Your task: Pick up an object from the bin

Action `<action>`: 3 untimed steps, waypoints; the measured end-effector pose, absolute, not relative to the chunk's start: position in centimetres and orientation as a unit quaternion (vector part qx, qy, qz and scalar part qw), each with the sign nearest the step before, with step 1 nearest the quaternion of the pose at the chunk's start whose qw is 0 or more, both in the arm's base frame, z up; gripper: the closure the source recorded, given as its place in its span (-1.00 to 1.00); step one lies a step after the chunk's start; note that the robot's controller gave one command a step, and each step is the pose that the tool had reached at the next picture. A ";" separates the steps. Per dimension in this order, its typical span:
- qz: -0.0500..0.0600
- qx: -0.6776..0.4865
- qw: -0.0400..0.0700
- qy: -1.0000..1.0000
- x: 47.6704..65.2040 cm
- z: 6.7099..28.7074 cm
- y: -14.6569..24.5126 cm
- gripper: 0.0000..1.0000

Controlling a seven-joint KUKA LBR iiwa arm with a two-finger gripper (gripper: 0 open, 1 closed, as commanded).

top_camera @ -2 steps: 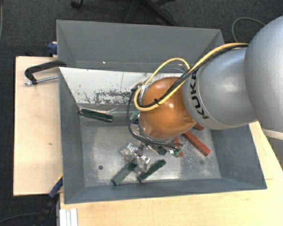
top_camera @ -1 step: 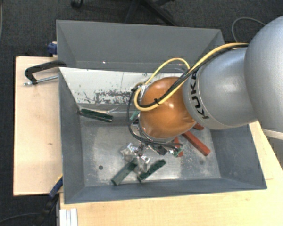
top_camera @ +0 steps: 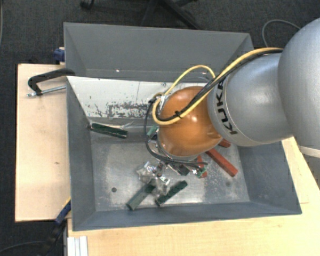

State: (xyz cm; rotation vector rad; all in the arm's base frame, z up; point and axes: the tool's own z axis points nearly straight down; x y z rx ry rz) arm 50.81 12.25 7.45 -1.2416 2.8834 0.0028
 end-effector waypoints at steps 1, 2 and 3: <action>0.001 -0.395 0.002 0.919 50.8 8.6 12.3 1.00; 0.001 -0.395 0.003 0.919 50.9 9.4 12.3 1.00; 0.001 -0.395 -0.001 0.919 50.7 10.8 12.3 1.00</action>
Offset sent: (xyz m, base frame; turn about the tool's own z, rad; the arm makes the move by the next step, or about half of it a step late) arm 0.0000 0.0000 0.0474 0.0000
